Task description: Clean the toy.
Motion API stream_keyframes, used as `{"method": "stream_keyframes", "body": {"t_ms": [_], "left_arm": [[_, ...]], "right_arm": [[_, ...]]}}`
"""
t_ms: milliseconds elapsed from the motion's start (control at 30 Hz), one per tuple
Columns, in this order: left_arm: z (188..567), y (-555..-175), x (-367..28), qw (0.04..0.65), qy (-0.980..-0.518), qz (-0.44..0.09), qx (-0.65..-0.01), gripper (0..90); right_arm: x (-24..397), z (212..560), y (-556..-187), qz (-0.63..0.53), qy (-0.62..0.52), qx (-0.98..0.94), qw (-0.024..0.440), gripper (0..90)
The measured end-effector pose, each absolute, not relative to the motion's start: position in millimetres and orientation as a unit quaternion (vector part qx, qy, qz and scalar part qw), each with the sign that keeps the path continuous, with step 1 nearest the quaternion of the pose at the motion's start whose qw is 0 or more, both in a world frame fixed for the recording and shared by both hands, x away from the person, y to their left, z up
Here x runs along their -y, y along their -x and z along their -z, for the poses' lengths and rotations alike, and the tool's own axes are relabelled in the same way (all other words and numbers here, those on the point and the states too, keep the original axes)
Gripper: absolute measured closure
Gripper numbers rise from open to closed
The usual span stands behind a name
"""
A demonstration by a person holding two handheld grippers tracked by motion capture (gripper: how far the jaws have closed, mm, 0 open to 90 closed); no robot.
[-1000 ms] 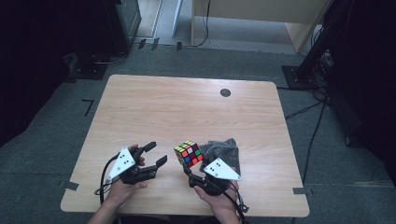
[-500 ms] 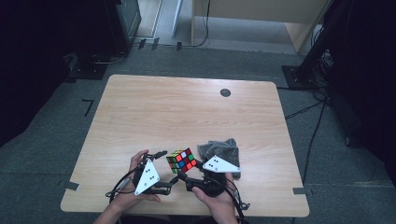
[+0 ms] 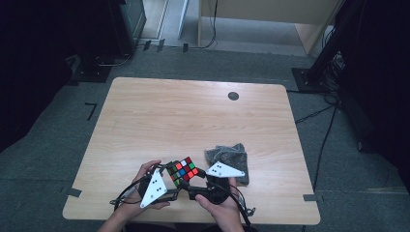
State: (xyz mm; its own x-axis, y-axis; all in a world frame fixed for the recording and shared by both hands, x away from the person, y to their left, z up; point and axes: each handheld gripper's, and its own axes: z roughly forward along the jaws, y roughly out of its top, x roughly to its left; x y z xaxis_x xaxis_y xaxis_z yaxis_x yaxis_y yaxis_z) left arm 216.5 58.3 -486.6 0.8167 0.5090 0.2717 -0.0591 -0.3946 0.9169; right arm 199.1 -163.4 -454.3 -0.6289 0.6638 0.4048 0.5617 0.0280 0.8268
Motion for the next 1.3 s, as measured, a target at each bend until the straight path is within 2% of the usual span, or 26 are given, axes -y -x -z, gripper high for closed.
{"method": "stream_keyframes", "body": {"t_ms": [100,167,267,333,433,700,867,1100,1300], "left_arm": [[486.3,-222.3,-63.4,0.529,-0.794,-0.248,-0.166,33.2],[484.8,-225.9,-67.2,0.533,-0.795,-0.230,-0.174,33.3],[482.9,-229.9,-72.7,0.543,-0.793,-0.204,-0.186,33.4],[482.4,-231.6,-75.3,0.545,-0.791,-0.194,-0.197,33.4],[482.4,-232.8,-77.8,0.547,-0.787,-0.191,-0.212,33.4],[481.3,-235.9,-84.6,0.567,-0.776,-0.160,-0.226,33.1],[478.7,-237.1,-88.9,0.571,-0.773,-0.151,-0.232,33.2],[477.0,-240.0,-94.1,0.574,-0.768,-0.141,-0.245,33.2],[475.4,-236.9,-93.5,0.576,-0.768,-0.146,-0.238,33.5]], "right_arm": [[172.9,448.3,-200.1,-0.576,-0.433,-0.691,0.051,25.7],[183.7,443.7,-200.8,-0.592,-0.442,-0.670,0.076,23.6],[202.4,441.4,-205.0,-0.583,-0.470,-0.648,0.136,22.6],[213.4,446.3,-210.7,-0.548,-0.488,-0.652,0.193,22.6],[222.8,463.1,-219.4,-0.477,-0.500,-0.668,0.275,26.6],[225.3,501.2,-244.3,-0.369,-0.532,-0.715,0.264,26.6],[225.1,517.6,-250.1,-0.350,-0.547,-0.720,0.244,27.1],[228.1,522.5,-252.7,-0.352,-0.547,-0.723,0.231,26.6],[229.8,522.8,-251.9,-0.351,-0.545,-0.726,0.232,32.1]]}}
